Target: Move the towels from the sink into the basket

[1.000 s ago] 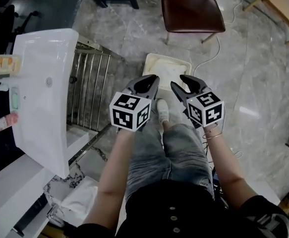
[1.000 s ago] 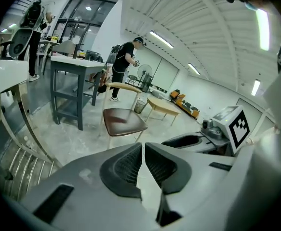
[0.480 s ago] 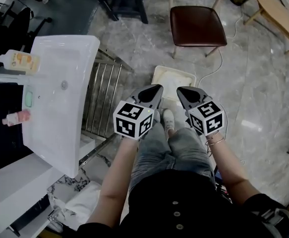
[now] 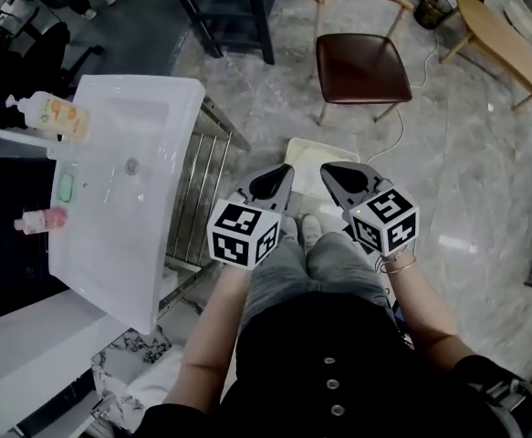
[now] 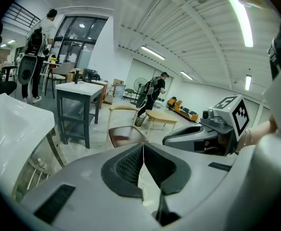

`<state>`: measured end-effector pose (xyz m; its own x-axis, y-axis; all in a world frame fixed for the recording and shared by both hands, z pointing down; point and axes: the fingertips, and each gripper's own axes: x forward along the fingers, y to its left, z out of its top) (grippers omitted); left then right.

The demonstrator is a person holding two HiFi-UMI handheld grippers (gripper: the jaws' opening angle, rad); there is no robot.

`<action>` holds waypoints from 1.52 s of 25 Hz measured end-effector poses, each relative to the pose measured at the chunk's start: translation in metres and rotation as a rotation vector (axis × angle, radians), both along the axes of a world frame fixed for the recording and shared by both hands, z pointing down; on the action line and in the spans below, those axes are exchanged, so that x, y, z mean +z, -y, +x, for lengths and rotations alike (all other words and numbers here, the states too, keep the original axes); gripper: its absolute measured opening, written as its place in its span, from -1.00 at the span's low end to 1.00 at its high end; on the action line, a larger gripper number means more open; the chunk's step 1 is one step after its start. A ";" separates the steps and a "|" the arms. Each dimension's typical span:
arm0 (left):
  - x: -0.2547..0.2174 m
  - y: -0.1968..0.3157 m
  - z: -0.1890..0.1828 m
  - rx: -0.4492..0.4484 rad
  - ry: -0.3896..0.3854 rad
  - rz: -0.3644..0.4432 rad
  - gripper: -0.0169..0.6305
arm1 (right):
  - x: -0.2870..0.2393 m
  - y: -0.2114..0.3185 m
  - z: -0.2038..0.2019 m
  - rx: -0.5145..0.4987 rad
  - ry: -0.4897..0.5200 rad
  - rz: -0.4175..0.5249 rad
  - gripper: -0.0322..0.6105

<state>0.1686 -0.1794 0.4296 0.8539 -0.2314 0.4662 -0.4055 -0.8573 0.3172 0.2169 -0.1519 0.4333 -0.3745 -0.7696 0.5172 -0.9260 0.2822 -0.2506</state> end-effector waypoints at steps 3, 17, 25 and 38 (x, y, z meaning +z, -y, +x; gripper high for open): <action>-0.011 -0.005 0.000 0.069 0.001 0.005 -0.90 | -0.015 0.004 -0.010 -0.028 0.001 0.020 -0.90; -0.041 -0.003 -0.007 0.085 -0.048 0.044 -0.90 | -0.058 0.007 -0.033 -0.101 -0.020 0.080 -0.90; -0.043 -0.010 -0.002 0.092 -0.050 0.055 -0.90 | -0.070 0.009 -0.030 -0.075 -0.028 0.124 -0.90; -0.035 -0.023 -0.002 0.123 -0.027 0.064 -0.90 | -0.059 -0.001 -0.036 -0.116 -0.031 0.102 -0.90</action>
